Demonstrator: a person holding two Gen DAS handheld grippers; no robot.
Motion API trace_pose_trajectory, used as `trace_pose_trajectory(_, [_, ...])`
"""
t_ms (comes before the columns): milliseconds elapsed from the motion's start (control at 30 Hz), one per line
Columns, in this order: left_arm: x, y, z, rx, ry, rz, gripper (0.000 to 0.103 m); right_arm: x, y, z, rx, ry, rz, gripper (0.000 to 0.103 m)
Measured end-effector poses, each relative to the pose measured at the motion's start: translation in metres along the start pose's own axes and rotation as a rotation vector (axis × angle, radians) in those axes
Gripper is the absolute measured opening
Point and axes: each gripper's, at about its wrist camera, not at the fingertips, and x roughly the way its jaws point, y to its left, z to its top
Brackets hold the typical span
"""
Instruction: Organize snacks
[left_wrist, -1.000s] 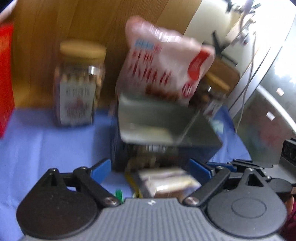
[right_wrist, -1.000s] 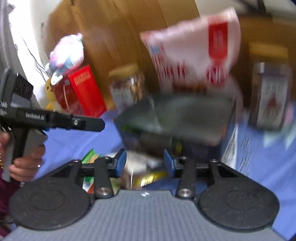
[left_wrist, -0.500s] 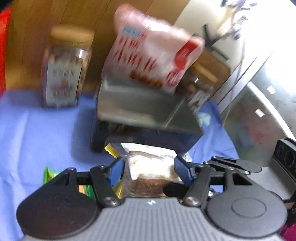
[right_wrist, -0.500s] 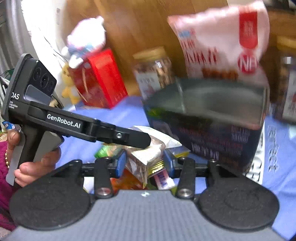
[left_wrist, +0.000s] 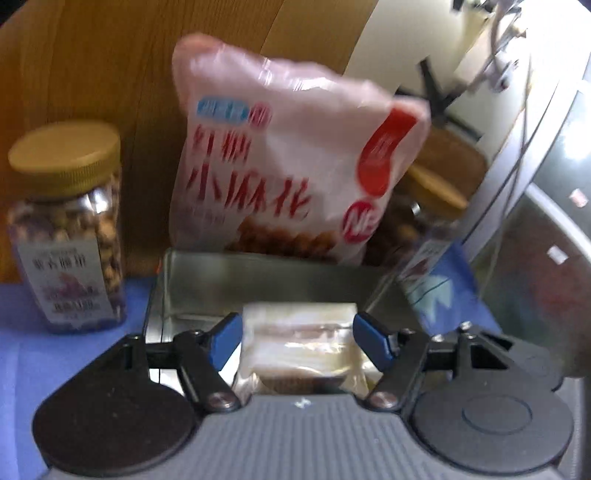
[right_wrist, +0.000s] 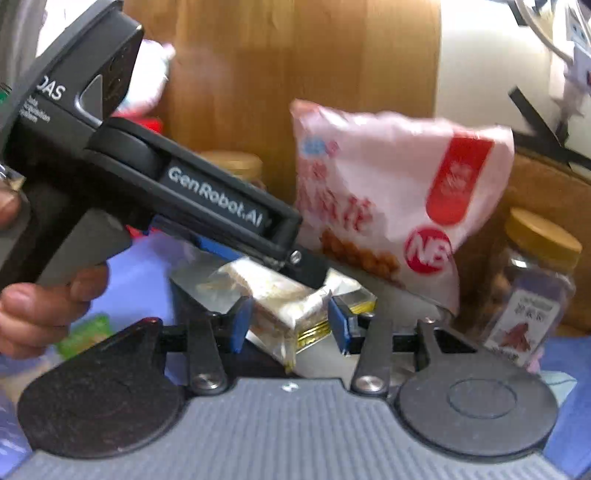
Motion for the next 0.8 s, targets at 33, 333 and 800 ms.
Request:
trace_pose_trajectory(33, [0.000,0.001,-0.003,-0.002,0.006,0.007,0.069,-0.001,-0.001,0.000,0.019,-0.004,0.000,0.053])
trace_pose_trajectory(333, [-0.102,0.014,-0.033,-0.007,-0.140,-0.069,0.073,-0.091,-0.006,-0.023,0.217,-0.059,0.114,0.052])
trace_pose_trajectory(800, [-0.178,0.078,-0.158,-0.214,-0.106,0.031,0.074,-0.134,0.048,-0.094,0.417,0.046,0.275,0.048])
